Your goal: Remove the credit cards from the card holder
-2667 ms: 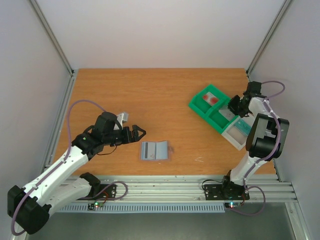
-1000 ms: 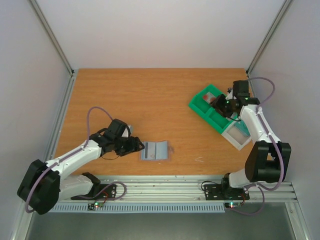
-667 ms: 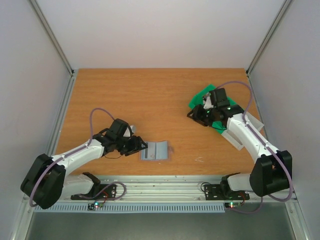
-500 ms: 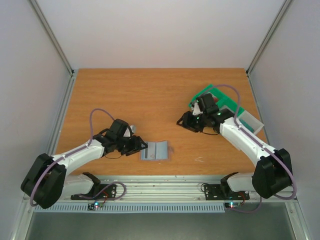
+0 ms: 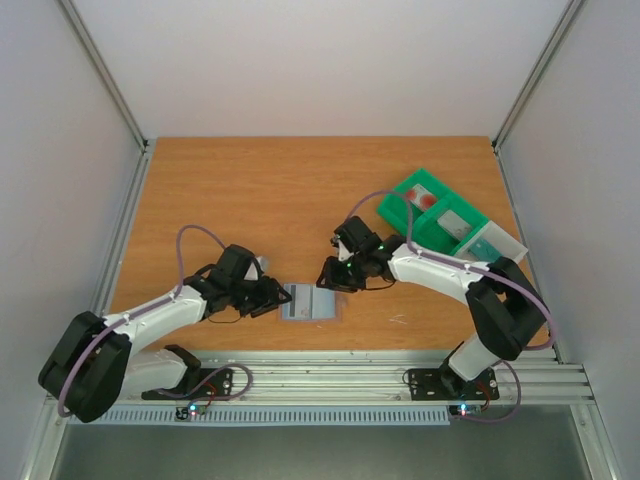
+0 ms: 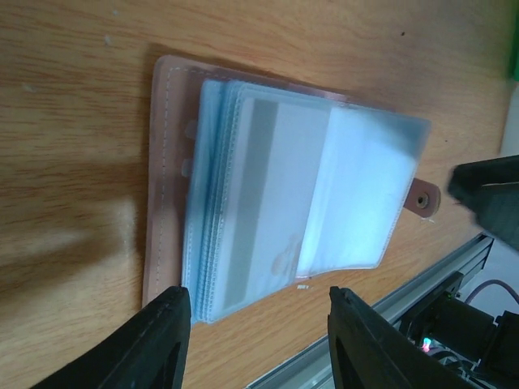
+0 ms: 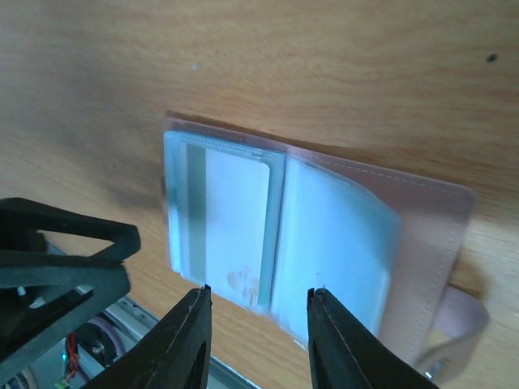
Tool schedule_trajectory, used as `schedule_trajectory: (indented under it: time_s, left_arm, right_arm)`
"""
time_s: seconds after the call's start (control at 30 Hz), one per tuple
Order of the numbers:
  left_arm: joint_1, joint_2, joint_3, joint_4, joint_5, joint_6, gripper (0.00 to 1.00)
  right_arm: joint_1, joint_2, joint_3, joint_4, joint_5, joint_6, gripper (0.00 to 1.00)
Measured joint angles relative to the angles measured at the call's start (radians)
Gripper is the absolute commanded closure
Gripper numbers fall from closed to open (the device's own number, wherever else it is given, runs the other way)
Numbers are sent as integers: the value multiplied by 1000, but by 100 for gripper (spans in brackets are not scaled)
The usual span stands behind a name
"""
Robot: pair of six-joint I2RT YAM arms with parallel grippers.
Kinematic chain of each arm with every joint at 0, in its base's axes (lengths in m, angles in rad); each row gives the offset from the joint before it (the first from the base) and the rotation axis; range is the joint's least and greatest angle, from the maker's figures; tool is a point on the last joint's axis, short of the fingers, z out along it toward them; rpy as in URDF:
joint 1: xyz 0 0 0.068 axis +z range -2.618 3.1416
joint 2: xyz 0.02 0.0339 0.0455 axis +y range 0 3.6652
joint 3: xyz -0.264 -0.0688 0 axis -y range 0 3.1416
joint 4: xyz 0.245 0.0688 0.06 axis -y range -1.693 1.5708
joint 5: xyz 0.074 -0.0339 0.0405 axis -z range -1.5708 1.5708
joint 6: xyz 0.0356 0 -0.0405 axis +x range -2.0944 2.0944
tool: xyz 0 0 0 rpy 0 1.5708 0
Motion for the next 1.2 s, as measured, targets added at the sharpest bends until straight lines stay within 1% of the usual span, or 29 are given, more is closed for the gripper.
schedule_trajectory:
  time_s: [0.23,0.5,0.7,0.9,1.07,1.2]
  left_arm:
    - [2,-16,-21,50,15,-9,52]
    - [5,-23,-31,55,18,-18,51]
    - [6,-34,-31,55,17,-17,51]
    - [7,-34,-31,55,16,-17,51]
    - [7,-32,-31,52,17,-16,51]
    - [8,-31,-31,50,17,-8,51]
  right_arm:
    - [64,87,2,58,-3,14,70]
    - [72,189,5,136,-32,14,72]
    - [72,220,14,161,-35,-9,74]
    - [72,227,14,185,-36,-35,82]
    - [72,244,14,209,-49,-36,85]
    - [72,246,12,226,-50,-35,93]
